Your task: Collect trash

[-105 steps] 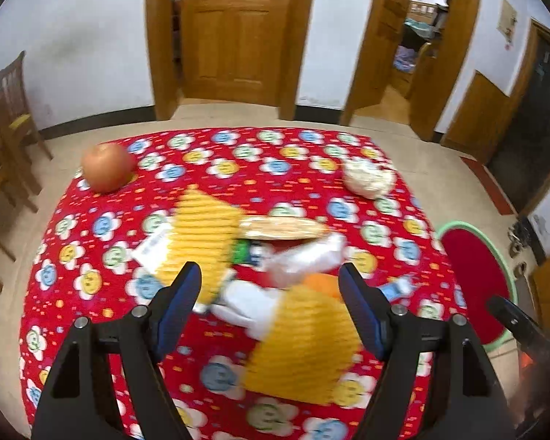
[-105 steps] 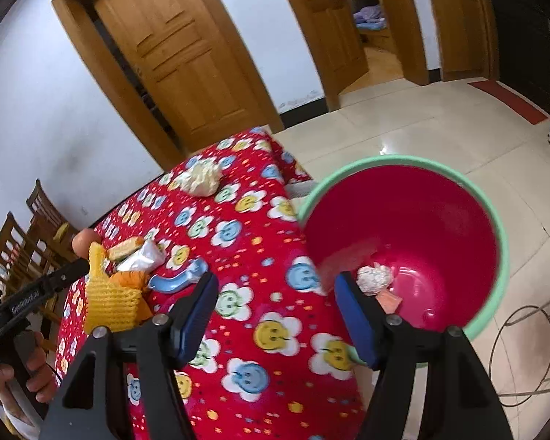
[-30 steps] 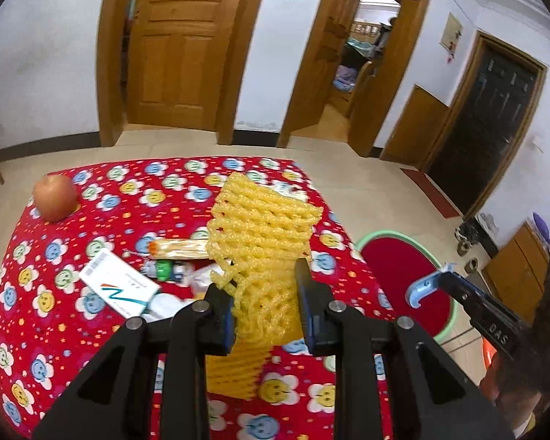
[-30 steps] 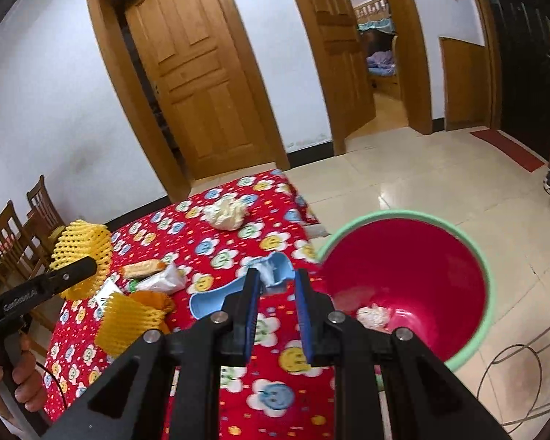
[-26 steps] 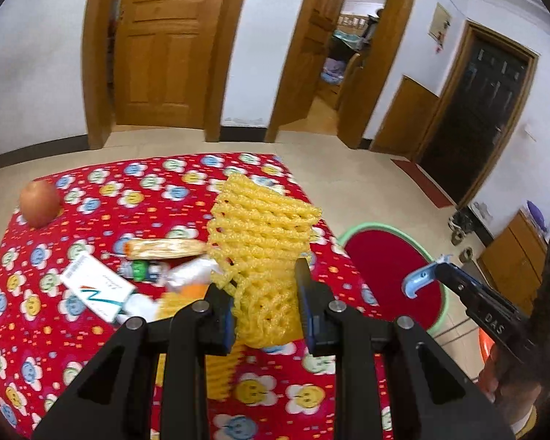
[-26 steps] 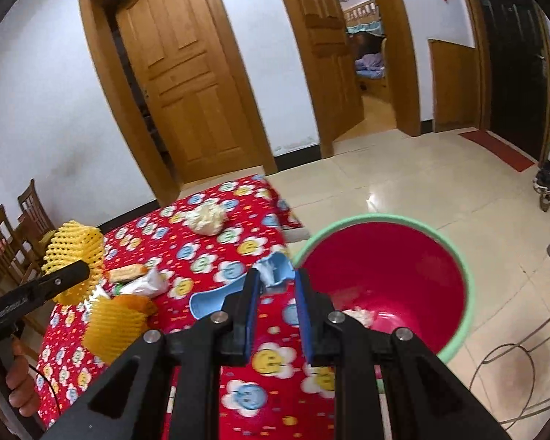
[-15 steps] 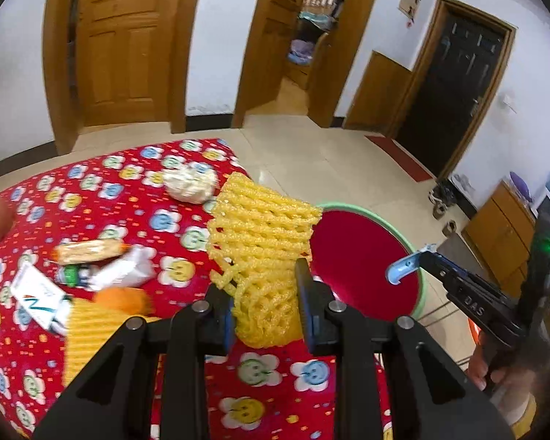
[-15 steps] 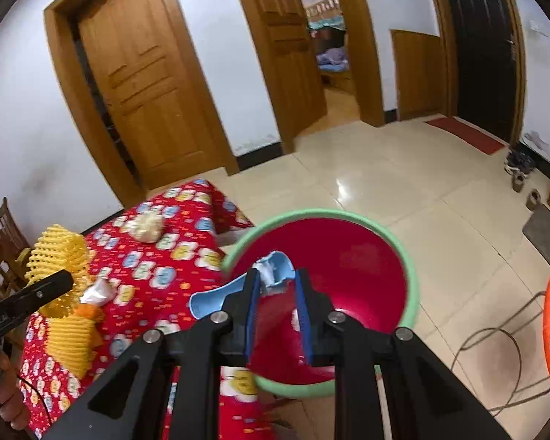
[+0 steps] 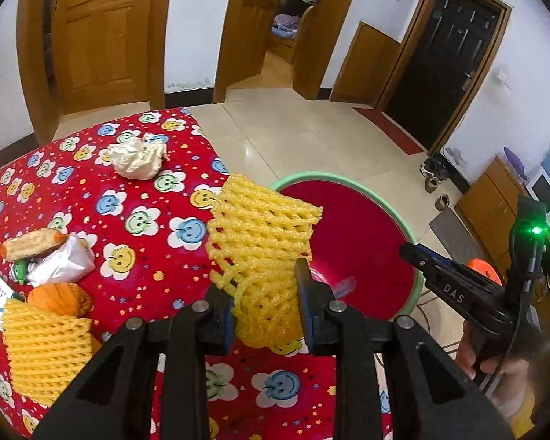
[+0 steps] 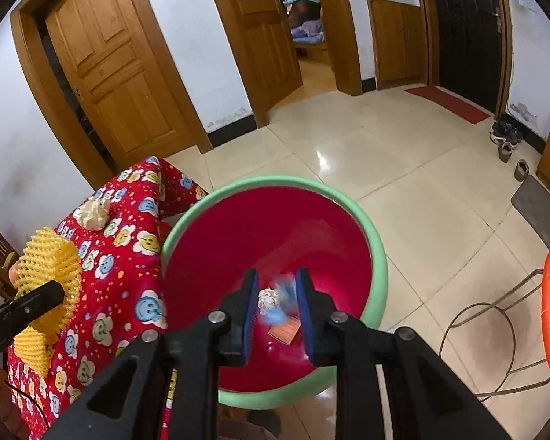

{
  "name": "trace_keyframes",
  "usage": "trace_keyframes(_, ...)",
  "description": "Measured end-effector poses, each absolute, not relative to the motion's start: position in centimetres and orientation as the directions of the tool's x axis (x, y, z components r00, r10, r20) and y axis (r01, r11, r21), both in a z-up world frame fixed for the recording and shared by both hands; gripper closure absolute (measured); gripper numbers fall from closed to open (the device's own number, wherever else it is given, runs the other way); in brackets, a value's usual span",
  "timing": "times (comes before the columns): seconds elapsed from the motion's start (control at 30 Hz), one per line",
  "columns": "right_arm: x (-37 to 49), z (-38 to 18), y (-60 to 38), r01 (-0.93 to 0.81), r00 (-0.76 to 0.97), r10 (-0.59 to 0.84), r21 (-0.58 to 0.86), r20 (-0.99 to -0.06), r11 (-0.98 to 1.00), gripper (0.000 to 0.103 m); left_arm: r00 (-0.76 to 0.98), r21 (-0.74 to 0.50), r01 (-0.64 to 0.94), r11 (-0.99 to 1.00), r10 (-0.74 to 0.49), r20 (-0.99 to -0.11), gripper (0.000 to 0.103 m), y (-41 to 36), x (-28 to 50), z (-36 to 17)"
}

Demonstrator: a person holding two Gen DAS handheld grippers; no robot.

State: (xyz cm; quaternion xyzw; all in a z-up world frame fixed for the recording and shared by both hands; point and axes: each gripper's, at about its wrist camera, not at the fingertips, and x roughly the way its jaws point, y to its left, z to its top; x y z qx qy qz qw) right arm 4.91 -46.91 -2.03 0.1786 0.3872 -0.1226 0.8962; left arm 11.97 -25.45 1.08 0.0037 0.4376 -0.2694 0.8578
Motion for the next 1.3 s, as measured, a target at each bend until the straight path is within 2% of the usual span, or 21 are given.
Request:
trace_keyframes(0.27,4.3,-1.9,-47.8,0.371,0.671,-0.079,0.242,-0.737,0.896,0.074,0.445,-0.228,0.489,0.842,-0.465,-0.765,0.076,-27.2,12.1,0.1)
trace_keyframes(0.37,4.1,-1.7,-48.0,0.371,0.674,-0.071,0.253,-0.735,0.894,0.070,0.433,-0.214,0.503,0.837,-0.459,-0.776,0.076,-28.1,12.1,-0.5)
trace_keyframes(0.7,3.0,0.3,-48.6,0.380,0.689,-0.095,0.247,-0.718,0.891,0.065,0.400,-0.206,0.518,0.831,-0.447,-0.800,0.076,-30.1,13.1,-2.1)
trace_keyframes(0.83,2.4,1.1,-48.8,0.387,0.700,-0.106,0.251,-0.706,0.887,0.063,0.423,-0.199,0.513,0.835,-0.447,-0.788,0.050,-30.1,12.8,-1.6)
trace_keyframes(0.97,2.1,1.7,-48.6,0.389,0.709,-0.111,0.254,-0.697,0.885,0.062,0.445,-0.194,0.515,0.835,-0.453,-0.772,0.039,-29.7,12.4,-0.8)
trace_keyframes(1.3,1.4,3.4,-46.5,0.357,0.741,-0.090,0.277,-0.665,0.892,0.054,0.480,-0.202,0.483,0.852,-0.451,-0.752,0.033,-26.8,11.2,1.2)
